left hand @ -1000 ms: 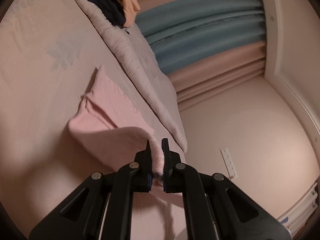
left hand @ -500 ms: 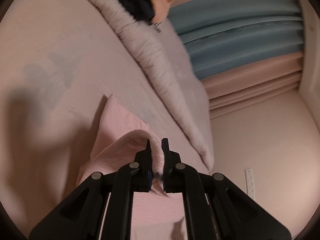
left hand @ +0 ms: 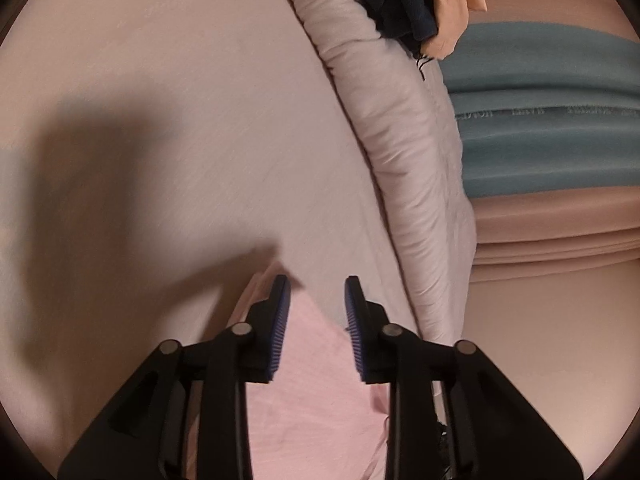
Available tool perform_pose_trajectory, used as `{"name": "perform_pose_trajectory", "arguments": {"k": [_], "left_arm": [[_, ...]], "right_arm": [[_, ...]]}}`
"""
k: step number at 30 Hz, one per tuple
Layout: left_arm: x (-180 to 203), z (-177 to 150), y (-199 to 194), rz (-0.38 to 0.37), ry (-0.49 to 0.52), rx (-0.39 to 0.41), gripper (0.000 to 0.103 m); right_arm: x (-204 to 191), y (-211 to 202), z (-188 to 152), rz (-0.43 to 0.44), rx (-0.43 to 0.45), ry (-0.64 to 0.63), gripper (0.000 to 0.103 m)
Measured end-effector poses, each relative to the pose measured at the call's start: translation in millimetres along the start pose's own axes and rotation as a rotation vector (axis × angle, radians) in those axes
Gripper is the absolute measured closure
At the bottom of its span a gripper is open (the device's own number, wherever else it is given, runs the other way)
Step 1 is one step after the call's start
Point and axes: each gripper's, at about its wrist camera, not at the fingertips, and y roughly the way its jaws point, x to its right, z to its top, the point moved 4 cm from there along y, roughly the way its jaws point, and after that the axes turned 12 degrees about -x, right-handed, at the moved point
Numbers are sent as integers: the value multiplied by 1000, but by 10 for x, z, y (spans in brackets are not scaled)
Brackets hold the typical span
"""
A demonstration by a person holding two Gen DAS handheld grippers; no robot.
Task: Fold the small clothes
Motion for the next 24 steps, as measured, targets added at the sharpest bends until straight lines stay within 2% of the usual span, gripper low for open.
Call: {"name": "perform_pose_trajectory", "arguments": {"k": [2, 4, 8, 11, 12, 17, 20, 24], "left_arm": [[2, -14, -91, 19, 16, 18, 71], [34, -69, -176, 41, 60, 25, 71], [112, -288, -380, 77, 202, 3, 70], [20, -495, -501, 113, 257, -19, 54], [-36, -586, -546, 125, 275, -34, 54], [-422, -1038, -743, 180, 311, -77, 54], [-582, -1269, -709, 218, 324, -117, 54], [-675, -1546, -535, 227, 356, -194, 57]], "right_arm": [[-17, -63, -20, 30, 7, -18, 45], [-61, -111, -77, -12, 9, -70, 45], [-232, -144, -274, -182, -33, -327, 45], [-279, -184, -424, -346, -22, -468, 45], [-243, -185, -495, -378, -42, -479, 45], [56, -300, -849, -364, -137, -502, 45], [170, -357, -1026, -367, -160, -490, 45], [225, -407, -1141, -390, -191, -461, 45]]}}
